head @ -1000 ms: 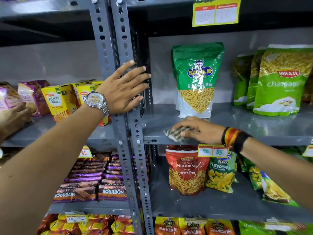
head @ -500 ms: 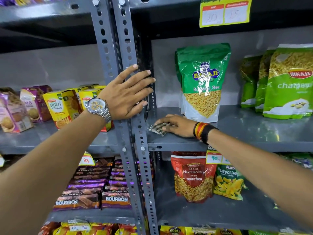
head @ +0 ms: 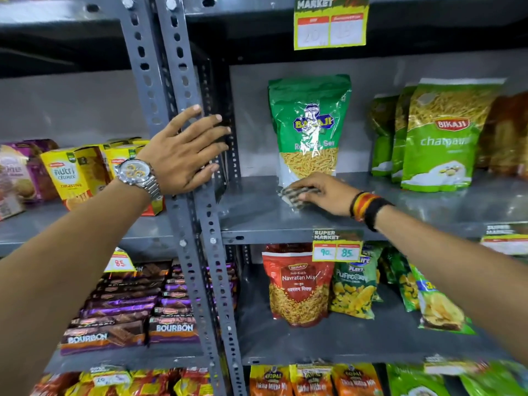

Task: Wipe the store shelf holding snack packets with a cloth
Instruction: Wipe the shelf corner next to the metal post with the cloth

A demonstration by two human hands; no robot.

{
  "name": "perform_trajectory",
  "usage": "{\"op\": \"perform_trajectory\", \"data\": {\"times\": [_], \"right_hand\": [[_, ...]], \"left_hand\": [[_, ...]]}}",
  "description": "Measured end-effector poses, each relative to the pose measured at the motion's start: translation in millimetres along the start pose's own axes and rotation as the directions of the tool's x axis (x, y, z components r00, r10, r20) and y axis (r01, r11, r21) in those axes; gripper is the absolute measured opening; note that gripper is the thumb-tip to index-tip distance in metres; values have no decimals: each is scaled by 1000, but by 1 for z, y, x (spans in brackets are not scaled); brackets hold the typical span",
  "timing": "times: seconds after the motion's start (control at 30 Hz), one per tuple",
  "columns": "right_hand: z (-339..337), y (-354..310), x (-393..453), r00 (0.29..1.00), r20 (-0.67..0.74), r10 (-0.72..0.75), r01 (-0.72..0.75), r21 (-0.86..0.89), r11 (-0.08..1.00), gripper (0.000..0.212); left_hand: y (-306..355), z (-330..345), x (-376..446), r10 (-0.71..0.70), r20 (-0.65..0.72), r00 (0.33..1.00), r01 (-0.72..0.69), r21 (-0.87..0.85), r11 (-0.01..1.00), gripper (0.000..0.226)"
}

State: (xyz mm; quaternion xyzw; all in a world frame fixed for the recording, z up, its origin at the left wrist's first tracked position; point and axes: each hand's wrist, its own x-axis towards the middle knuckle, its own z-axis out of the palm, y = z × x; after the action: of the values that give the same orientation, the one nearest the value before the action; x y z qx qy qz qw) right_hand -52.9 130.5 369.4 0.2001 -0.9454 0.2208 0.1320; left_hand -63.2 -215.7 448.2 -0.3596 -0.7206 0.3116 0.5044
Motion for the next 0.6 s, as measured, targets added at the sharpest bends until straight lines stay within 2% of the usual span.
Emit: {"op": "perform_trajectory", "data": {"times": [0.07,0.13,0.23,0.33,0.4,0.47,0.53,0.6], "right_hand": [[21,2,6,992,-50,113,-119,-144,982,30],[34,4,6,985,-92,148,-166,-237,957,32],[34,7,12,982,-55,181,-189,-263,946,34],[23,4,5,983,33,180,-168,-227,959,33],[11,6,-21,989,82,126,-108,-196,975,31],[-8,6,-58,979,201,40,-25,-78,997,31],[-30,2,-84,957,288,6,-24,60,998,31],[-45,6,-81,975,222,13,-36,101,994,31]], "left_hand": [[1,0,0,-1,-7,1000,1,1,1000,53],[1,1,0,-1,-6,1000,1,3,1000,53],[1,2,0,-3,-11,1000,3,0,1000,53],[0,2,0,2,-10,1000,-2,-11,1000,54],[0,2,0,1,-14,1000,-1,-10,1000,55],[0,3,-1,1,-19,1000,-1,-9,1000,55],[1,3,-1,-5,-26,1000,5,-3,1000,54],[2,2,0,-5,-26,1000,5,-11,1000,54]]}}
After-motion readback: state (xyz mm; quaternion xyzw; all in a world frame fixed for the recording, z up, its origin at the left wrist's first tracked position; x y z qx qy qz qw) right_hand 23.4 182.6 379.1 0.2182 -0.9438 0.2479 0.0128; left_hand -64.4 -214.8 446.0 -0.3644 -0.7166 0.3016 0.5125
